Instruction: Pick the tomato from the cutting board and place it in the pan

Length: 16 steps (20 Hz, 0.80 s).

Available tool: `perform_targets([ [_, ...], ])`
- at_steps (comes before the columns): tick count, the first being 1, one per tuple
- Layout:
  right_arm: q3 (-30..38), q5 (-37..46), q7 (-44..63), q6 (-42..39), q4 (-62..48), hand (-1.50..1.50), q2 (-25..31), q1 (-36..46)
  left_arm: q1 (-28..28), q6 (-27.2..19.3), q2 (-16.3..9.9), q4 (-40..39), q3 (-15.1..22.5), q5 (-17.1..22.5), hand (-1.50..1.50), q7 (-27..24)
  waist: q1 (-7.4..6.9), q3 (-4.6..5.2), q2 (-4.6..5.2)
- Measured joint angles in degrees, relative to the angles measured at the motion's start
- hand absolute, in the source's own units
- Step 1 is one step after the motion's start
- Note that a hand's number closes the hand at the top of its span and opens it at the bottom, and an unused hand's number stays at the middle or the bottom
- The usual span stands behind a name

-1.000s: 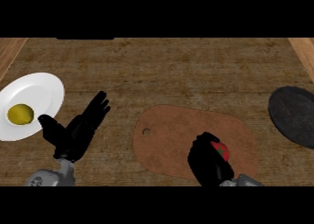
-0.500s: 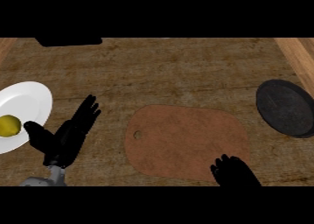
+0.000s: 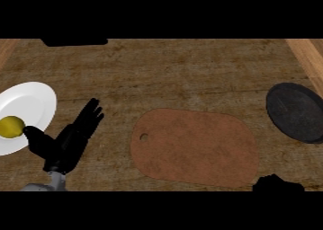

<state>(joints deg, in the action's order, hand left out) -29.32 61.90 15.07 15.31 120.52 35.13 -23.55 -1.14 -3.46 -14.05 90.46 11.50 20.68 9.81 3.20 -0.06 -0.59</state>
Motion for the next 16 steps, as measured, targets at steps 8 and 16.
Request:
perform_targets([
  [8, 9.52, -24.16, -8.14, 8.81, 8.78, 1.5, 1.86, -8.74, -0.39, 0.4, 0.67, -0.24, 0.65, -0.83, 0.0, -0.06, -1.42, -0.07, 0.31],
  [16, 23.16, -44.36, -22.52, 7.6, -6.94, 1.5, 2.1, -3.45, -1.35, 0.44, 1.91, 0.27, 1.34, -1.84, 0.0, 1.5, -2.89, -0.03, 0.54],
])
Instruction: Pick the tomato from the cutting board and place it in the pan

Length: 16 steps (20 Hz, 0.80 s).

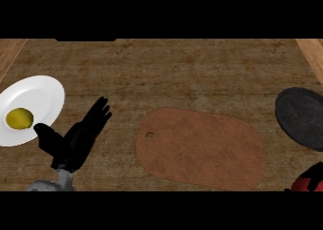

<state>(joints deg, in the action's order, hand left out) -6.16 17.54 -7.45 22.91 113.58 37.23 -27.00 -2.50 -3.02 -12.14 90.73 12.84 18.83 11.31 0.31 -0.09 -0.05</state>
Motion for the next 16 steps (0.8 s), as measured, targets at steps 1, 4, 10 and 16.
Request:
perform_targets([
  [1, 0.73, 0.17, -1.28, 0.0, -2.62, 1.5, -0.41, 1.5, -0.33, 0.51, -0.06, -0.37, -0.31, 0.13, 0.0, 0.01, -0.09, 0.01, 0.02],
  [4, 3.5, 0.03, -4.7, -0.24, -11.87, 1.5, -0.9, 7.8, -1.92, 0.92, 0.35, -1.67, -1.04, 0.15, 0.0, 0.22, -0.46, 0.02, 0.13],
  [10, 8.28, -0.12, -11.55, 2.7, -30.46, 1.5, -4.62, 20.5, -2.01, 1.43, 1.23, -2.19, -1.14, -0.35, 0.0, 0.4, -1.0, 0.01, 0.21],
  [16, 14.83, -2.14, -18.99, 5.1, -52.08, 1.5, -6.03, 35.65, -2.23, 2.19, 1.79, -3.07, -1.02, -1.31, 0.0, -0.65, -1.66, -0.04, 0.38],
])
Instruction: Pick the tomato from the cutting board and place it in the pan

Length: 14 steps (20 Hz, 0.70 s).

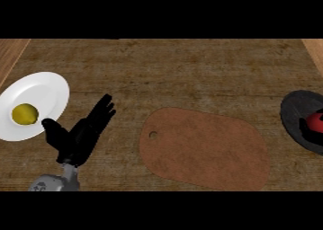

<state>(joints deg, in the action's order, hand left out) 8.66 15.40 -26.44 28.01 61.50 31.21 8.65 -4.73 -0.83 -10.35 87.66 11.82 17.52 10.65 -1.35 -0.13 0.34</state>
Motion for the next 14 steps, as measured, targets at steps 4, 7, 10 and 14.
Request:
perform_targets([
  [4, 3.82, -1.22, -7.15, -0.19, -15.15, 1.5, 0.53, 9.54, 0.67, 0.18, -0.15, 2.0, -0.07, -0.05, 0.0, 1.41, -0.3, -0.03, 0.07],
  [7, 6.57, -2.0, -12.97, -0.07, -25.31, 1.5, 1.16, 14.65, -0.64, 0.01, 0.49, 1.2, -0.15, -0.43, 0.0, 1.53, -0.64, -0.08, 0.32],
  [10, 8.46, -1.95, -17.18, 0.56, -33.69, 1.5, 2.01, 19.28, -1.52, -0.52, 1.13, 1.24, 0.2, -0.97, 0.0, 2.54, -1.02, -0.14, 0.5],
  [14, 5.68, 2.72, -11.94, 0.06, -42.23, -1.5, 4.93, 21.98, -1.66, -0.01, 1.64, 0.76, 0.79, -1.33, 0.0, 1.84, -2.06, -0.13, 0.96],
])
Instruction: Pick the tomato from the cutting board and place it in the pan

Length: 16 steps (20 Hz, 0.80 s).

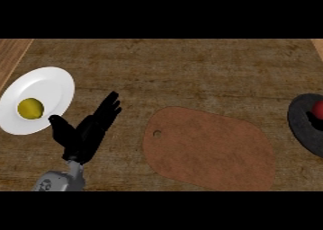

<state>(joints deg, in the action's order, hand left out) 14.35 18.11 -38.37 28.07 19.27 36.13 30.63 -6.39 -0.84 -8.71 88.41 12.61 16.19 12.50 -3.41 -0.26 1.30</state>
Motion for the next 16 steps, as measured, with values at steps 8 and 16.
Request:
perform_targets([
  [8, 0.63, 0.21, -1.51, -6.65, -7.69, -1.5, -0.53, 4.38, -0.77, 0.55, 0.19, -0.47, -0.47, 0.09, 0.0, -0.15, -0.21, -0.22, 0.21],
  [16, 9.65, -9.56, -7.07, -22.56, -9.52, -1.5, 1.68, 5.54, -0.64, 0.31, 0.0, 0.42, -1.15, 0.12, 0.0, 0.25, 0.52, -0.25, 0.03],
])
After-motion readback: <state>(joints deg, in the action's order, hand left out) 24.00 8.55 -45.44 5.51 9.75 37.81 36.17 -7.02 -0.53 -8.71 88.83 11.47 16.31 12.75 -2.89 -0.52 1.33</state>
